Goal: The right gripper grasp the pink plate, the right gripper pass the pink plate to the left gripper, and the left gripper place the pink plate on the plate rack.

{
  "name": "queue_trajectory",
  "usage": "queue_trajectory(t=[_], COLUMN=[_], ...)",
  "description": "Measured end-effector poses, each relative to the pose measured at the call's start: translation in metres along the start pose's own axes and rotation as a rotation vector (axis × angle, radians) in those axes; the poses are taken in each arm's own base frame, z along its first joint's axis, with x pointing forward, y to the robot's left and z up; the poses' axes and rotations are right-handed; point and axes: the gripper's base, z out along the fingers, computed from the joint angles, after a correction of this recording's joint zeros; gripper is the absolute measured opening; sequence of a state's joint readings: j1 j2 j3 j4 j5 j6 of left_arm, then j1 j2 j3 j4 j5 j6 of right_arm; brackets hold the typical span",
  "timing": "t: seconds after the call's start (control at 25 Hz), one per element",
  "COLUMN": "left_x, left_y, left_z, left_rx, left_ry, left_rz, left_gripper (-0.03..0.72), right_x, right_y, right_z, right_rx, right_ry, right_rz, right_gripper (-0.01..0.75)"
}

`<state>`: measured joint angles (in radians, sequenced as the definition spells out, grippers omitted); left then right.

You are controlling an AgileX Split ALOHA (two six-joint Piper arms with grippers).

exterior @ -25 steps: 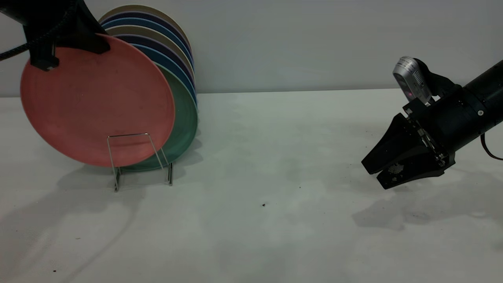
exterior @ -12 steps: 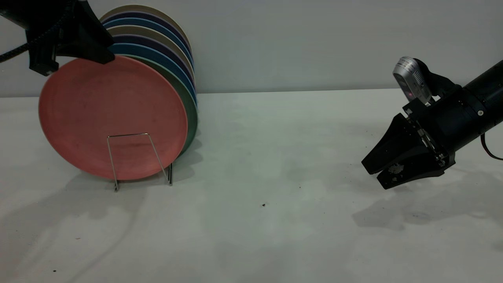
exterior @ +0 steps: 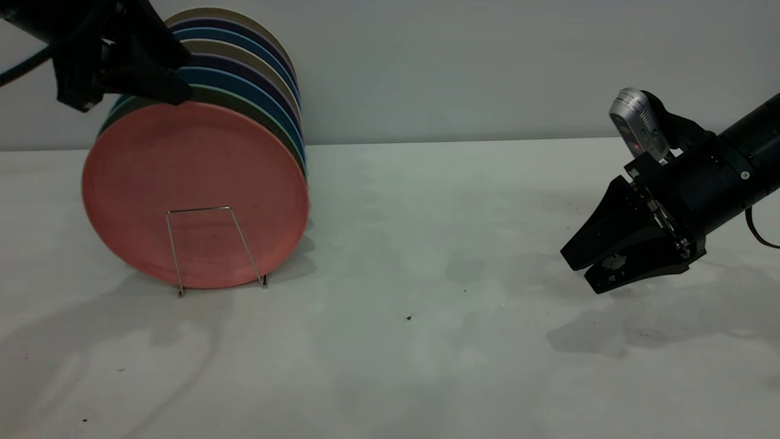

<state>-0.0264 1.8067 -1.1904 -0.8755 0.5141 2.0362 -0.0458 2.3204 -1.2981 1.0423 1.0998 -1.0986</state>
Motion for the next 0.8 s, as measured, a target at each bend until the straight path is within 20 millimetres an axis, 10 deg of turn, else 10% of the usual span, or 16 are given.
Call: queue_trajectory(t=[0.24, 0.52, 0.8], left_x=[-0.012, -0.041, -0.022], left_y=[0.004, 0.008, -0.016], left_z=[-0.019, -0.073, -0.093], left_rx=[-0.050, -0.145, -0.121], left_ry=[-0.024, -0.116, 0.236], left_rz=[-0.185, -0.807, -1.164], left_gripper=[0.507, 0.511, 0.511], right_x=[0.000, -0.014, -0.041], right_y=[0.000, 0.004, 0.066], right_z=[0.000, -0.011, -0.041], right_rx=[0.002, 0.151, 0.705], right_ry=[-0.001, 0.097, 0.261], right_rz=[0.012, 0.080, 0.021], right_gripper=[0.533, 0.533, 0.533])
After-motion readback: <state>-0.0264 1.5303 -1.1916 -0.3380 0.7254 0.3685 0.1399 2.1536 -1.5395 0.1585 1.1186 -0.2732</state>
